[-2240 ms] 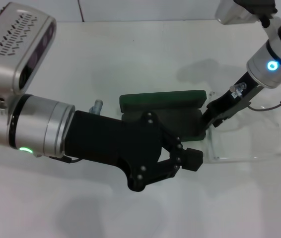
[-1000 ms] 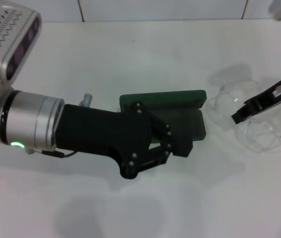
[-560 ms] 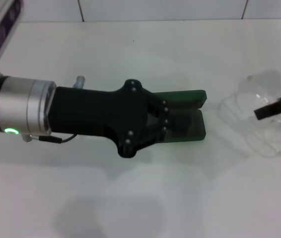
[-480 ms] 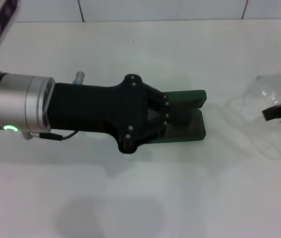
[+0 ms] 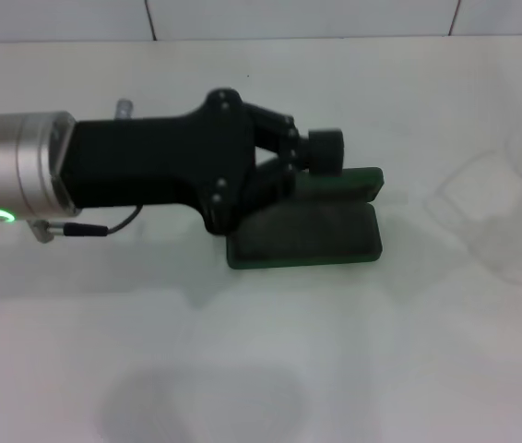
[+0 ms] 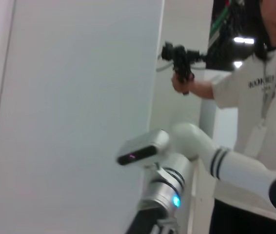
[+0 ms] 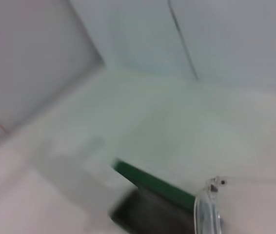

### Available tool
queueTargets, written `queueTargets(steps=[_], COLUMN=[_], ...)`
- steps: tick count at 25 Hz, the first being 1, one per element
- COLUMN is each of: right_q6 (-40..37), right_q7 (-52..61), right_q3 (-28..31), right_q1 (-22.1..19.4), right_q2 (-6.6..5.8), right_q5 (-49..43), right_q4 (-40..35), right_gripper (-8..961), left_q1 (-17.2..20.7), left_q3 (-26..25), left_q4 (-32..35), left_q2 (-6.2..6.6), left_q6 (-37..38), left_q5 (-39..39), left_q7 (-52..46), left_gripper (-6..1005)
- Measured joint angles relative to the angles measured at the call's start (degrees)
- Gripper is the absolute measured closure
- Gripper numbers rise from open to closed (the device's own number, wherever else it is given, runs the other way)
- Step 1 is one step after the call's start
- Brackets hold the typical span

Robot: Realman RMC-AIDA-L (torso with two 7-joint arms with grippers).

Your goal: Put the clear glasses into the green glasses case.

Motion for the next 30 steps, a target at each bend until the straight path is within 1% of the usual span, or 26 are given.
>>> queueTargets(steps=[2,6,13,16,18,20,22,24,27,30], right_q6=[-2.9,-7.2,-8.1,-8.9,-9.8,-10.9,-11.0,-8.9,-5.7,-4.9], right_q7=[-5.8,-15.6,-24.7,-30.0,-32.7,-36.3,-40.8,-44.1,-48.6,-52.4], right_q3=[2.8,4.8,5.8,5.2,5.0,4.6,3.6,1.6,-3.2,-8.6], right_q1=[-0.7,-1.9,-3.4,-2.5,-1.3,0.2,1.2,1.6,2.6,4.3], right_q2=[-0.1,-0.48,0.01,-0.06,-0.21,-0.07,0.31,0.72,1.1,1.43], right_q5=[4.4,10.6,17.4,21.3,21.9,21.5,20.0,18.9,19.0,19.3], right_q4=[2.0,6.7,10.8,17.8,22.0,26.0,28.7,30.3,33.1,35.4], right_gripper=[832,832,832,831,831,831,831,831,831,831], left_q1=[-0.1,0.1,0.7,0.7,0.5,0.2,0.0,-0.1,-0.1,-0.1], left_q3=[-0.9,-2.4,-3.0,-3.0,-2.8,-2.8,-2.9,-3.0,-3.1,-3.0], left_q4=[-0.3,-0.4,-0.5,-1.0,-2.5,-4.3,-6.7,-8.7,-10.1,-10.2], left_q2=[0.03,0.0,-0.08,-0.16,-0.19,-0.2,-0.21,-0.19,-0.17,-0.17], left_q6=[0.0,0.1,0.1,0.1,0.1,0.1,0.1,0.1,0.1,0.2], left_q5=[-0.9,-1.6,-3.1,-3.2,-3.4,-4.4,-6.9,-10.0,-12.0,-12.4], left_q7=[0.1,0.2,0.3,0.8,1.8,3.2,5.3,7.4,9.3,9.6], left_gripper=[974,974,974,974,974,974,974,974,974,973])
